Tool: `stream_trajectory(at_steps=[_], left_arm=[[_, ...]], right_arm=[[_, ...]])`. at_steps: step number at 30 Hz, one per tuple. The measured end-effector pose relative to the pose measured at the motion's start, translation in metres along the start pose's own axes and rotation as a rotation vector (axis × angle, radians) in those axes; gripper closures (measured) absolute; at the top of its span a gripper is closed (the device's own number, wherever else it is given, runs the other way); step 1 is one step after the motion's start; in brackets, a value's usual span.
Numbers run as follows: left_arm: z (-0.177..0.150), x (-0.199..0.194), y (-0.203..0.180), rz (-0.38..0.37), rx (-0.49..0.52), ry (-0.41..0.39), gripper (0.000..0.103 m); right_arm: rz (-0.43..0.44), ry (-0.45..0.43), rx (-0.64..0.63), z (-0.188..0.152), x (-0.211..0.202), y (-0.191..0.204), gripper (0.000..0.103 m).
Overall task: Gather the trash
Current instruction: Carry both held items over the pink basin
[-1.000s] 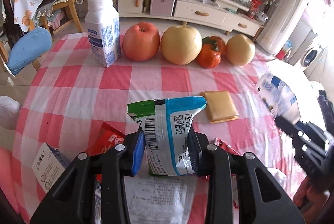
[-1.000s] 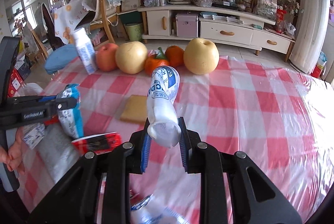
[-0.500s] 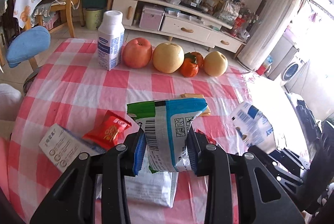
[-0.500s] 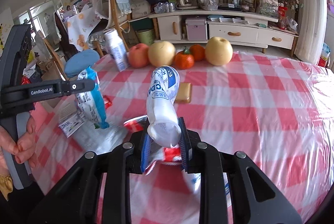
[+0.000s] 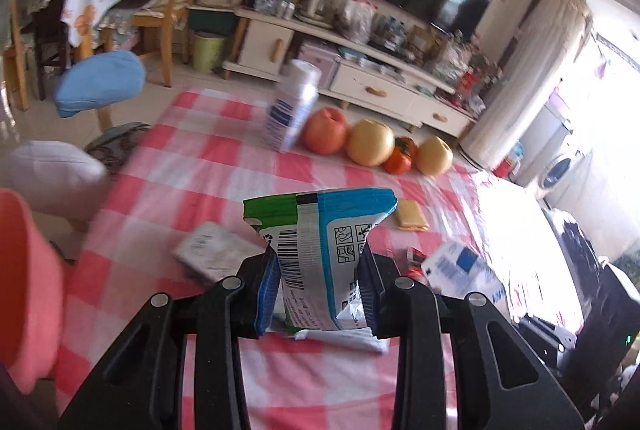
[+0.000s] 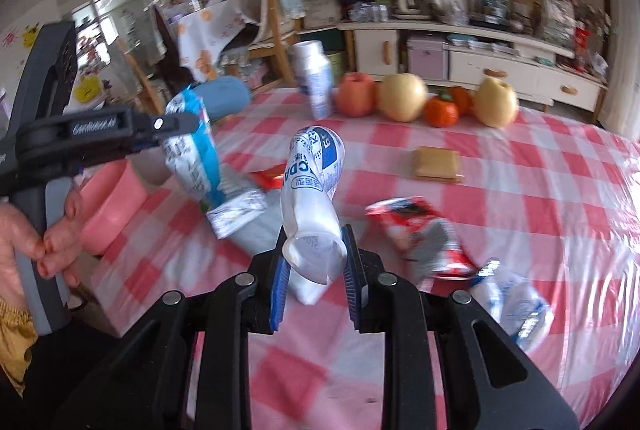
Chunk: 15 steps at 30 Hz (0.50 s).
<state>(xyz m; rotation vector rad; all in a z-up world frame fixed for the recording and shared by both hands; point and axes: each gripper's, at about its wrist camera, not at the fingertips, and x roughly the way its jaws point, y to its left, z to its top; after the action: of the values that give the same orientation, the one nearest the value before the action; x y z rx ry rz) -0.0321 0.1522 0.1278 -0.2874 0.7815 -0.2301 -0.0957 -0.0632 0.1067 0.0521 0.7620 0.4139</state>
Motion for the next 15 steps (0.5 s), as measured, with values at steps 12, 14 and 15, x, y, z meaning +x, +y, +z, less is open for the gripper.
stream_trajectory(at_steps=[12, 14, 15], left_arm=[[0.017, -0.081, 0.128, 0.078, -0.209, -0.14, 0.067], [0.017, -0.093, 0.15, 0.106, -0.245, -0.163, 0.067], [0.017, -0.099, 0.163, 0.125, -0.265, -0.177, 0.067]], right_arm=[[0.198, 0.013, -0.168, 0.029, 0.031, 0.142, 0.077], [0.23, 0.018, -0.202, 0.035, 0.039, 0.169, 0.077], [0.244, 0.02, -0.223, 0.038, 0.043, 0.183, 0.077]])
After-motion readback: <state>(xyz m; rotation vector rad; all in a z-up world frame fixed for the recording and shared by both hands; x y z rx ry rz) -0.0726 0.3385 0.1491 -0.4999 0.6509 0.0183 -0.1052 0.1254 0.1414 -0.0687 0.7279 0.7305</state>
